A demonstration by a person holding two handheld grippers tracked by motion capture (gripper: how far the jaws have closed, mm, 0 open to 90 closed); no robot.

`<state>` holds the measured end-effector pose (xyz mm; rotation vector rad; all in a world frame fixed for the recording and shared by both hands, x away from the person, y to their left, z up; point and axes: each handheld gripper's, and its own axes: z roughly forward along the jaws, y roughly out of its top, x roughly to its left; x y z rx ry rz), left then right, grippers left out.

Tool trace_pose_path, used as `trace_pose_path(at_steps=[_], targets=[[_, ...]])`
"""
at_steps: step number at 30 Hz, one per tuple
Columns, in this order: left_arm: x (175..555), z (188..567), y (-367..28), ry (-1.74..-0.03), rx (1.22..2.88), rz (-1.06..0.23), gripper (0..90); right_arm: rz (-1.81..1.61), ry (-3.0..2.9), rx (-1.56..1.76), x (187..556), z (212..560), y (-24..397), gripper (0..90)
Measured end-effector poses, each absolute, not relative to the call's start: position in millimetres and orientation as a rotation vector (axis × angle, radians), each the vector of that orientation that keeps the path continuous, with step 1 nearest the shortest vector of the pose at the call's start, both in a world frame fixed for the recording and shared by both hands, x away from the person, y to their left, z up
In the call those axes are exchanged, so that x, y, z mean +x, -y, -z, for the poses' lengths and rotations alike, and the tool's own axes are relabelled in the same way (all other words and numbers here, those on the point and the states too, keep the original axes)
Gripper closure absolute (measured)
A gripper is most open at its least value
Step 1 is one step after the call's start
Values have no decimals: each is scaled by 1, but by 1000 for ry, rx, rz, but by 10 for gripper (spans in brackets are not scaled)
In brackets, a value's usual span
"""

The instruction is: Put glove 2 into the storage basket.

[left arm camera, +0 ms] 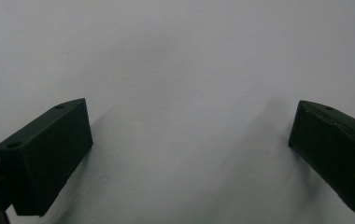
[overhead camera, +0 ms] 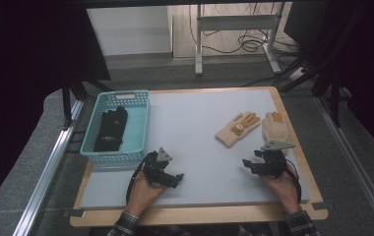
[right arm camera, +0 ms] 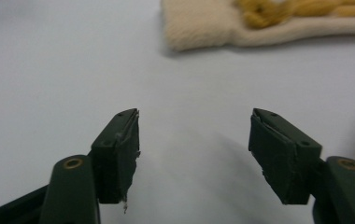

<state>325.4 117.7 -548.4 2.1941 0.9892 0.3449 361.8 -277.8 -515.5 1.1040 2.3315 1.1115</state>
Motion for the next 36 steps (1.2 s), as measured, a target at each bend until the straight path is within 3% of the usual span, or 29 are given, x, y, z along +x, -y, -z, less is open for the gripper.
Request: trace_pose_path(at_steps=[8, 17, 26, 36], targets=[[325, 548, -118, -990, 2194, -345, 0, -1089, -2219, 1171, 374, 495, 312, 454], [325, 548, -118, -991, 2192, -346, 0, -999, -2113, 1270, 404, 478, 356, 718], [325, 548, -118, -991, 2191, -346, 0, -930, -2089, 1421, 430, 499, 386, 720], [325, 548, -118, -991, 2192, -346, 0, -1011, -2185, 1370, 417, 510, 359, 663]])
